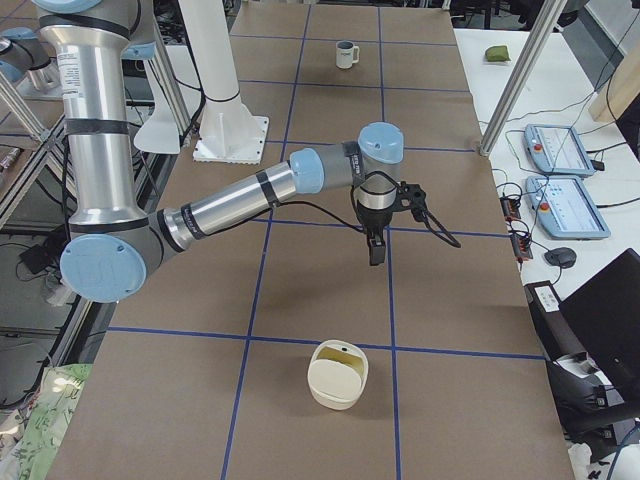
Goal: Left arm hands cup to right arm to dump lemon
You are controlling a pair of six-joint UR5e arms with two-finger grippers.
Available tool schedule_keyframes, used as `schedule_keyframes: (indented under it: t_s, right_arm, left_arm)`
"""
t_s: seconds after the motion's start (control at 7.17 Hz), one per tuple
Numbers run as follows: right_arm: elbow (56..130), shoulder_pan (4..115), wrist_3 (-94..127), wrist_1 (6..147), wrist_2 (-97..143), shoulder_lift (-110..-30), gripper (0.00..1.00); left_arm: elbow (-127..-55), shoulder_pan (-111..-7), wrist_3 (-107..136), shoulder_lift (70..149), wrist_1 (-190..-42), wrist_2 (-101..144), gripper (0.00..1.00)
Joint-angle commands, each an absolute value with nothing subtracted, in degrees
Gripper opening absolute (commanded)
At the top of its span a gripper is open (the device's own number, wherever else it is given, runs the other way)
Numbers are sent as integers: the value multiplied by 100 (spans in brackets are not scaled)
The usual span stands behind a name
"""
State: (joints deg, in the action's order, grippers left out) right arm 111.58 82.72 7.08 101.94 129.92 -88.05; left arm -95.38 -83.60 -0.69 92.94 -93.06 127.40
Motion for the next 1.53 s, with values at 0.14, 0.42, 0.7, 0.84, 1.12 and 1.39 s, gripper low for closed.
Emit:
schedule_keyframes:
  t_s: [0.14, 0.42, 0.7, 0.84, 1.12, 1.39]
  right_arm:
    - [10549, 8499, 721, 9441, 13192, -9061, 100]
    - [10284, 8499, 773, 9308, 13201, -9018, 100]
    - [9811, 8499, 756, 9299, 13550, -9009, 100]
    - [9669, 8525, 747, 9264, 13762, -9035, 100]
    - [9529, 8831, 703, 8452, 13781, -9472, 100]
    - [9343, 9087, 659, 8051, 14071, -9589, 100]
  left_arm:
    - [-9176, -8534, -79, 9159, -9633, 12997, 100]
    - [-9211, -8849, -88, 9158, -9606, 13657, 100]
    - [-9158, -8851, -79, 9176, -9606, 13623, 100]
    - [-9167, -8859, -79, 9176, -9606, 13623, 100]
    - [-9158, -8868, -79, 9185, -9606, 13614, 100]
    - [-9149, -8868, -70, 9193, -9606, 13527, 100]
